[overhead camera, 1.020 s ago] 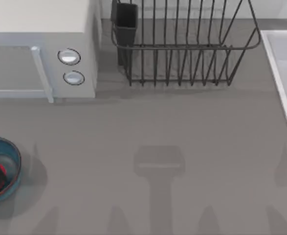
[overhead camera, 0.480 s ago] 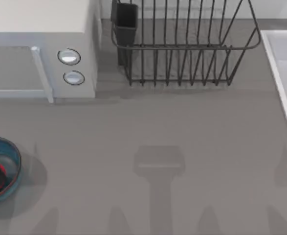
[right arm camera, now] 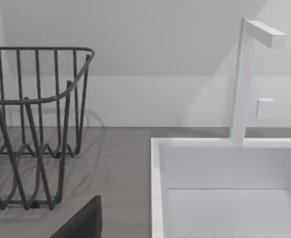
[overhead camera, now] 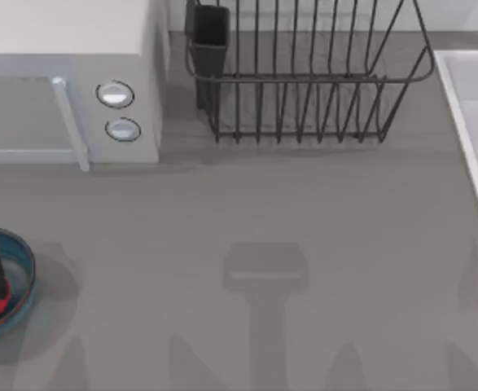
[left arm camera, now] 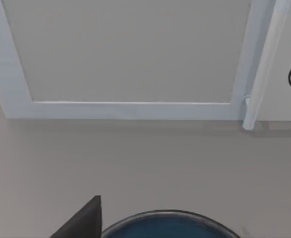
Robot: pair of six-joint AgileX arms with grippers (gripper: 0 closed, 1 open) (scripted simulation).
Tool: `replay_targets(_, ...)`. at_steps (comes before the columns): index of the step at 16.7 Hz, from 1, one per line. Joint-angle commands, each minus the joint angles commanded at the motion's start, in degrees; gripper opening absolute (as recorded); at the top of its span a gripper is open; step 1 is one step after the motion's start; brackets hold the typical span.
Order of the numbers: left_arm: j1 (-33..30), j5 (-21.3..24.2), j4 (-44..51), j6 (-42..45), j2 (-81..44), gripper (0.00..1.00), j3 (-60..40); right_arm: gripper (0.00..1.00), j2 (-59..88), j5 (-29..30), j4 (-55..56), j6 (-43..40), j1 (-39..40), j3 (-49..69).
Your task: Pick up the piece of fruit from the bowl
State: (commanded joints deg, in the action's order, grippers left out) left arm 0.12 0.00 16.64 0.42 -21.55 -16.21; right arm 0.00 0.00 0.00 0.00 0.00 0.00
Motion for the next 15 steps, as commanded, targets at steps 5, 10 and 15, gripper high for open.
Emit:
replay_targets(5,0.12,0.00,17.70,0.45,-26.33,1.00,-17.26,1.00,0.00,0.00,0.00,0.00,0.00,0.00)
replay_targets(10,0.24,0.00,33.97,0.86,-51.38,1.00,-33.12,1.00,0.00,0.00,0.00,0.00,0.00,0.00)
replay_targets(15,0.31,0.00,43.52,1.10,-65.53,1.00,-42.42,1.00,0.00,0.00,0.00,0.00,0.00,0.00)
